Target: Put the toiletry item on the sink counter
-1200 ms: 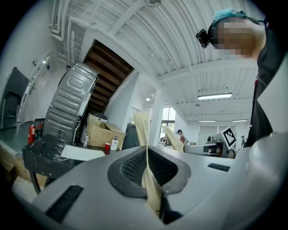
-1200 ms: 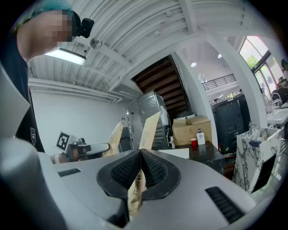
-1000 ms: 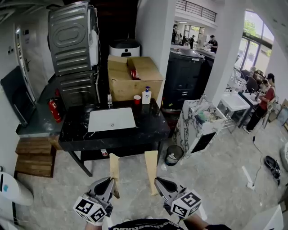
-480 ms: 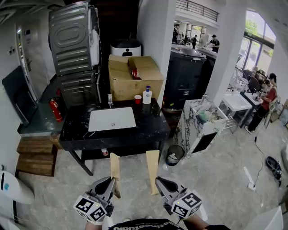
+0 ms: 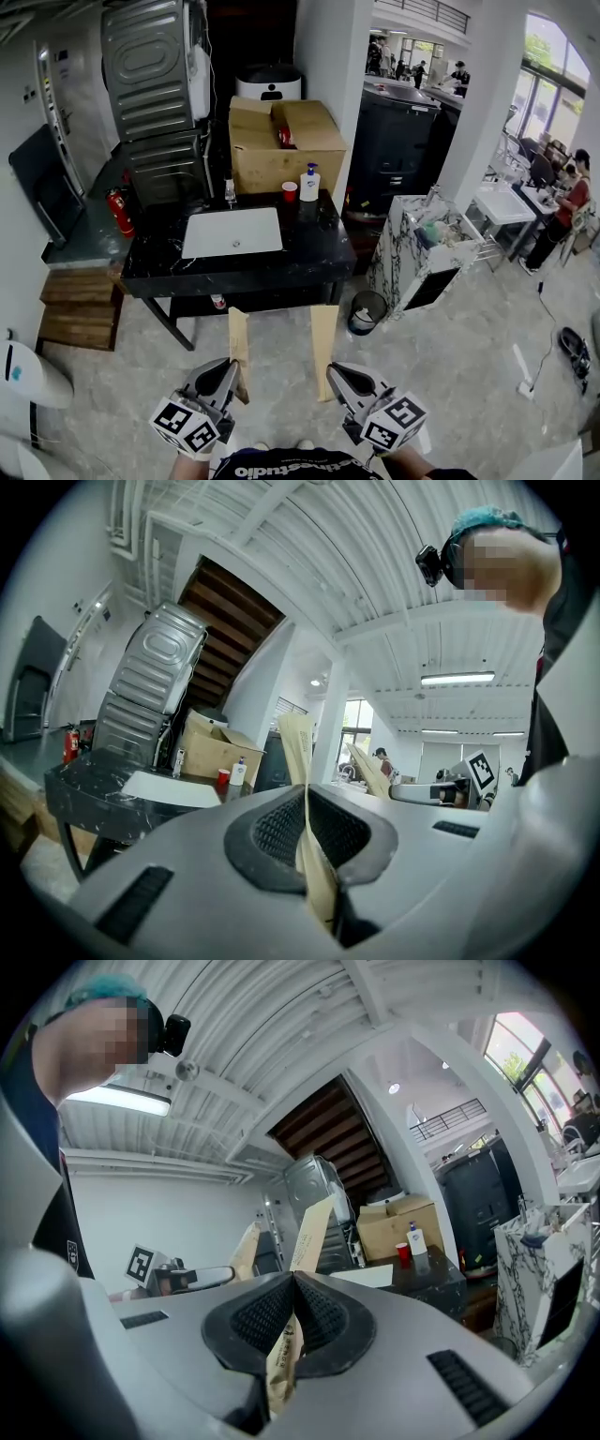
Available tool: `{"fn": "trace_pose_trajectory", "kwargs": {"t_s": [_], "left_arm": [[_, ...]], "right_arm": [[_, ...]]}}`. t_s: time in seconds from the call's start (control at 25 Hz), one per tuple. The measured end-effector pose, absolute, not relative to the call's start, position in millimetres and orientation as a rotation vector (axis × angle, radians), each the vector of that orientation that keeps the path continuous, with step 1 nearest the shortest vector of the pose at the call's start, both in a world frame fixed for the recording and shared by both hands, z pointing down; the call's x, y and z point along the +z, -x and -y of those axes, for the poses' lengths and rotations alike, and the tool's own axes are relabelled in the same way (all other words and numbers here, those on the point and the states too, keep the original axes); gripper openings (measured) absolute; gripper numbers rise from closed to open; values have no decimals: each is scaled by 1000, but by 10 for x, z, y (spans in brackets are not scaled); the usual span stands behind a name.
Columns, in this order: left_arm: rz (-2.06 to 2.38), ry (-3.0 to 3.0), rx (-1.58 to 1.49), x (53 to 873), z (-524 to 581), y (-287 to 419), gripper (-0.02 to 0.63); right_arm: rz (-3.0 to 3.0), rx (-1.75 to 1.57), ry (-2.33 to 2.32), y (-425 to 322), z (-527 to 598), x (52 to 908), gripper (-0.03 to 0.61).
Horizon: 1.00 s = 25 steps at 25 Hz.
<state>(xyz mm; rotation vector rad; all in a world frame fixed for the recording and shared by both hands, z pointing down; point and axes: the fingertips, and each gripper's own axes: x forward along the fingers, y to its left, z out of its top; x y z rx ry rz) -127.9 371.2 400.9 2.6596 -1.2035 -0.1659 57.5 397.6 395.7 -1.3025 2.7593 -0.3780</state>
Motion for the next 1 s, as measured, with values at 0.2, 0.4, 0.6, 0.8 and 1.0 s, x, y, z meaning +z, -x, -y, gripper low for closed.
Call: {"fn": "trace_pose_trajectory", "kwargs": {"t_s": [0.2,0.4,0.6,0.8,1.0], "left_arm": [[1258,-2645,-137,4018,-3675,1166,21],[1273,-2638,-104,4096,-3439,1172,21],[1267,-2604,-110,4238,-2870,1214,21],[1231,-2594,-142,4315,-2047,1331,21],[1193,-2606,-171,4246,-1235,1541,21]], "right_arm": [[-2777,-412,1272,-711,-3913,4066,38],[-2772,-462,1273,-764,-3690,4202,38],[-2763,-491,1316,-774,-3149,4324,38],[-2780,-477,1352,-637,-2405,4322,38],[-2770,-415,1413,-497,-1536,4100,39]]}}
